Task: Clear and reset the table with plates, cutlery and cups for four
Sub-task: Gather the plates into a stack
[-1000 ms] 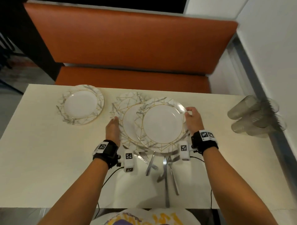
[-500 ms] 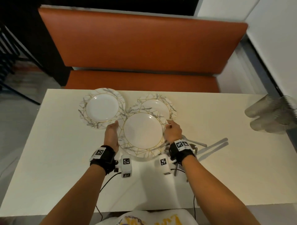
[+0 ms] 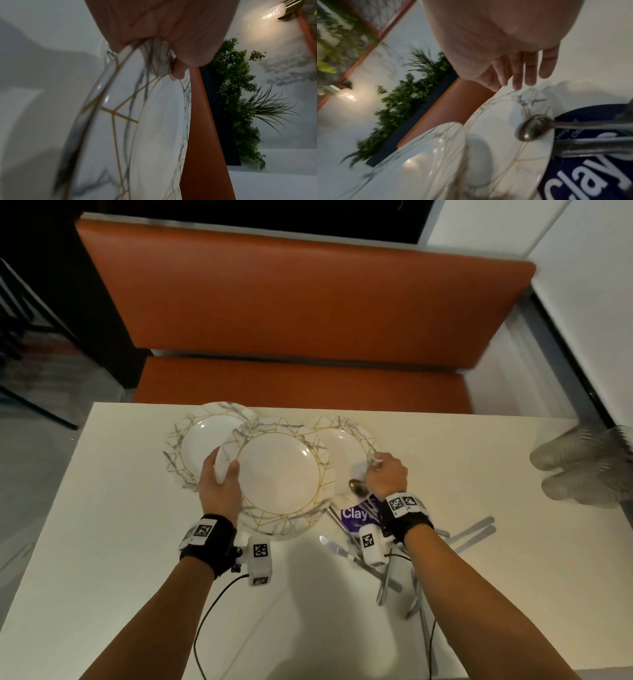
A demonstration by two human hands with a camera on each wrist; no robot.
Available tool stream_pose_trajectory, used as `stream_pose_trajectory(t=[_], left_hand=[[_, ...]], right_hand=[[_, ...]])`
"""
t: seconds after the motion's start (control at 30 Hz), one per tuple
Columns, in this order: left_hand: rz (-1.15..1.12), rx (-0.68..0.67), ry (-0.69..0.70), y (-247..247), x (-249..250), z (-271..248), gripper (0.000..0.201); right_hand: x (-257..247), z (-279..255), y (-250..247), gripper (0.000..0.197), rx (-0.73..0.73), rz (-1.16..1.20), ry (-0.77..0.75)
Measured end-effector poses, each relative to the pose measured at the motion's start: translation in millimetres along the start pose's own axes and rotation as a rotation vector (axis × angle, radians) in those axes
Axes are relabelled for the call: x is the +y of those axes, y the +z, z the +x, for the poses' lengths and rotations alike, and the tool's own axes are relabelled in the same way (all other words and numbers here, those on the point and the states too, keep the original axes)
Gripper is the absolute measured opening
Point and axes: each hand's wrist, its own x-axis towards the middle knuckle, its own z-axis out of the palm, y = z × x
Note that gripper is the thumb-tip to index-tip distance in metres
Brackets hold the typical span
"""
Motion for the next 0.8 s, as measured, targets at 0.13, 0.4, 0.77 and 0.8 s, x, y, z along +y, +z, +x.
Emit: stream_pose_trajectory(t=[0.13,0.4,0.77,0.8], left_hand=[[0.014,0.056,0.023,-3,4,14,0.051],[0.006,0.131,0.034,5,11,28,0.048],[-0.014,0.098,0.054,4,6,31,0.048],[-0.028,0.099,0.054,3,7,30,0.048]], right_hand=[[15,31,2,0.047,-0.137,-0.075,0.198],[23,51,3,0.025,-0.135,0.091,0.116],[42,77,11,0.034,-0.104,0.379,0.068],[44,77,11,0.032,-0.091,0.395,0.070]])
